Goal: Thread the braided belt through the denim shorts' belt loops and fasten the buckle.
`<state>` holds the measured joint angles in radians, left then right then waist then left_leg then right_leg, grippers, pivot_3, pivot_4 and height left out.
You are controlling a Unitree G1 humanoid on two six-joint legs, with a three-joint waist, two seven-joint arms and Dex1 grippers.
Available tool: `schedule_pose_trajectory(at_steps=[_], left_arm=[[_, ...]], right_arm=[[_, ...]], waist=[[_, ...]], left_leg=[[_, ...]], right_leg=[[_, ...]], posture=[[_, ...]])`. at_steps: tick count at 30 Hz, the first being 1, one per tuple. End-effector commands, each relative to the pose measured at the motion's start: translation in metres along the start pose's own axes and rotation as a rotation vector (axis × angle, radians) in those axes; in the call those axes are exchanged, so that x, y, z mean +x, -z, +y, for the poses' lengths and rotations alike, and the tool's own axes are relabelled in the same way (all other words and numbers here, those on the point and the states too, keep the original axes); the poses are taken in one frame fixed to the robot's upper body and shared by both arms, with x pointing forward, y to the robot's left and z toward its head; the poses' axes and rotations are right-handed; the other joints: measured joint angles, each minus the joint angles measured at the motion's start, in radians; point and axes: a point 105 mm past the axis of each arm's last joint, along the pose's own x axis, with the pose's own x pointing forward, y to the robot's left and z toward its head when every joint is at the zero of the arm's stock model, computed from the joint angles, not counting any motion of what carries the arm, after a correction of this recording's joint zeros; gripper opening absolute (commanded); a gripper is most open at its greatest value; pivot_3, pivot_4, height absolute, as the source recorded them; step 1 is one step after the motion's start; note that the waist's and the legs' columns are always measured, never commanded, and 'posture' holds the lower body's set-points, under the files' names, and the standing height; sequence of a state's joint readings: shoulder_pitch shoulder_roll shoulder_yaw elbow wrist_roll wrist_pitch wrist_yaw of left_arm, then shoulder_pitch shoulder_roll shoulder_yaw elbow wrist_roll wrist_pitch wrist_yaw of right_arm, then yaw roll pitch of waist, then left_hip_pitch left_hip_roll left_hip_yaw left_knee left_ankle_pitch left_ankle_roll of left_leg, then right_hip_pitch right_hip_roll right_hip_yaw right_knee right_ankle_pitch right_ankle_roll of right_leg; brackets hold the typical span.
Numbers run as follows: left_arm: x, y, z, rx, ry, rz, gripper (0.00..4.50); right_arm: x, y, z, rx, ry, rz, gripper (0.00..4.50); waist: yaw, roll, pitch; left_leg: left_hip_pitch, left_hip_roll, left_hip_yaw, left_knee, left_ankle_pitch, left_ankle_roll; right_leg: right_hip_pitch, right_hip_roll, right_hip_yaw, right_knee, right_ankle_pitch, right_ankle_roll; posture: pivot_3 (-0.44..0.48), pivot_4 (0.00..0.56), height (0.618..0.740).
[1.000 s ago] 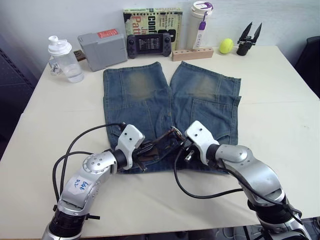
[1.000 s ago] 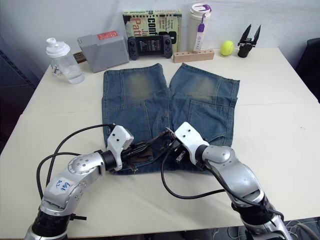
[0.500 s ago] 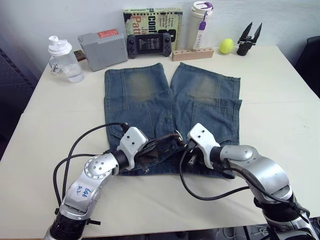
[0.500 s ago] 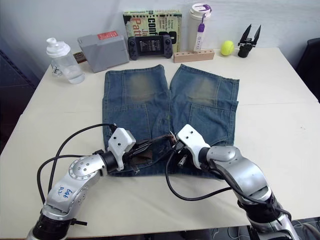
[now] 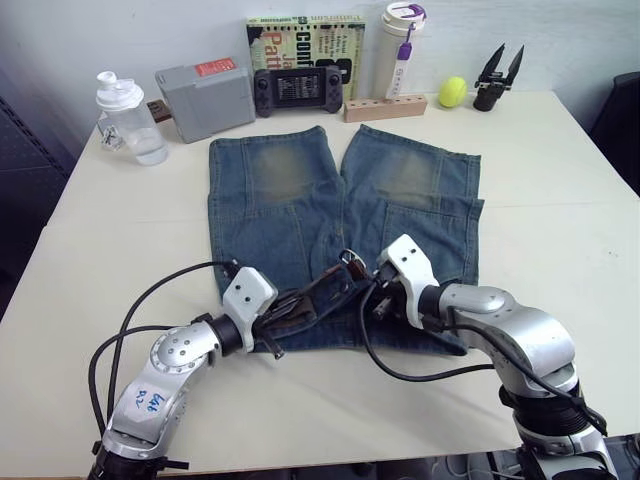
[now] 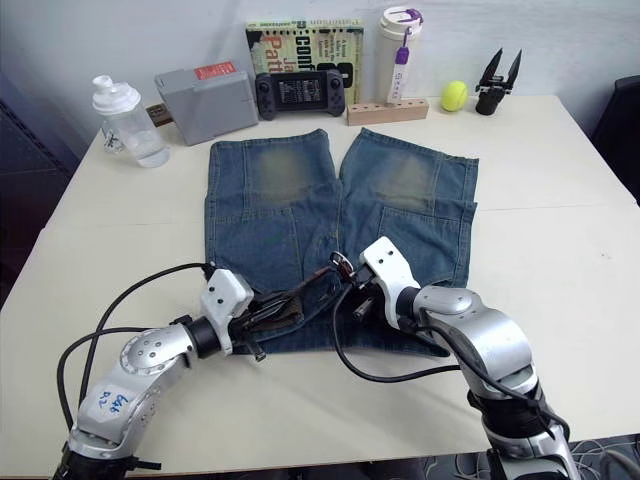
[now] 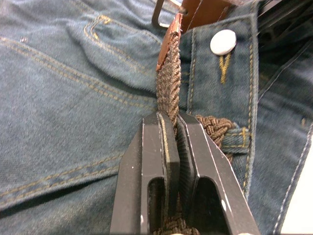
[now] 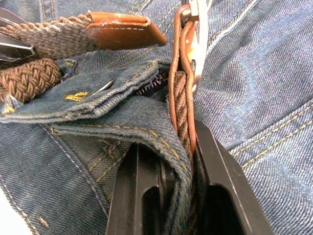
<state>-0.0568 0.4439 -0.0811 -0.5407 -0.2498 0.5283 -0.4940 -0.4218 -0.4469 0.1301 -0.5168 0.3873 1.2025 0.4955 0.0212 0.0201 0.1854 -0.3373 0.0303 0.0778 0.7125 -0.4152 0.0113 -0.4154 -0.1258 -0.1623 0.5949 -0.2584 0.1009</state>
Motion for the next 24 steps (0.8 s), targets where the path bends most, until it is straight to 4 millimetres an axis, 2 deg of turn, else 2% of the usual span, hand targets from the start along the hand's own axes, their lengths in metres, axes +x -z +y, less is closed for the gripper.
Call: schedule_pose_trajectory(at_steps=[1, 13, 20, 24], left_arm=[[0.003, -0.008, -0.003, 0.024, 0.009, -0.031, 0.00], [0.011, -0.012, -0.002, 0.023, 0.015, -0.042, 0.00], [0.016, -0.018, -0.005, 0.026, 0.033, -0.065, 0.00], [0.021, -0.021, -0.010, 0.021, 0.053, -0.085, 0.00]], right_arm=[[-0.005, -0.015, 0.011, -0.049, -0.038, -0.059, 0.07], [-0.008, -0.014, 0.031, -0.073, -0.130, -0.046, 0.07], [-0.007, -0.006, 0.042, -0.089, -0.185, -0.003, 0.07], [-0.004, 0.003, 0.045, -0.179, -0.195, 0.056, 0.07]], waist=[[0.000, 0.000, 0.000], [-0.001, 0.000, 0.000], [0.000, 0.000, 0.000], [-0.001, 0.000, 0.000]], left_leg=[[0.000, 0.000, 0.000, 0.000, 0.000, 0.000], [0.000, 0.000, 0.000, 0.000, 0.000, 0.000], [0.000, 0.000, 0.000, 0.000, 0.000, 0.000], [0.000, 0.000, 0.000, 0.000, 0.000, 0.000]], right_leg=[[0.000, 0.000, 0.000, 0.000, 0.000, 0.000], [0.000, 0.000, 0.000, 0.000, 0.000, 0.000], [0.000, 0.000, 0.000, 0.000, 0.000, 0.000], [0.000, 0.000, 0.000, 0.000, 0.000, 0.000]], posture=[[0.000, 0.150, 0.726], [0.000, 0.150, 0.726], [0.000, 0.150, 0.726], [0.000, 0.150, 0.726]])
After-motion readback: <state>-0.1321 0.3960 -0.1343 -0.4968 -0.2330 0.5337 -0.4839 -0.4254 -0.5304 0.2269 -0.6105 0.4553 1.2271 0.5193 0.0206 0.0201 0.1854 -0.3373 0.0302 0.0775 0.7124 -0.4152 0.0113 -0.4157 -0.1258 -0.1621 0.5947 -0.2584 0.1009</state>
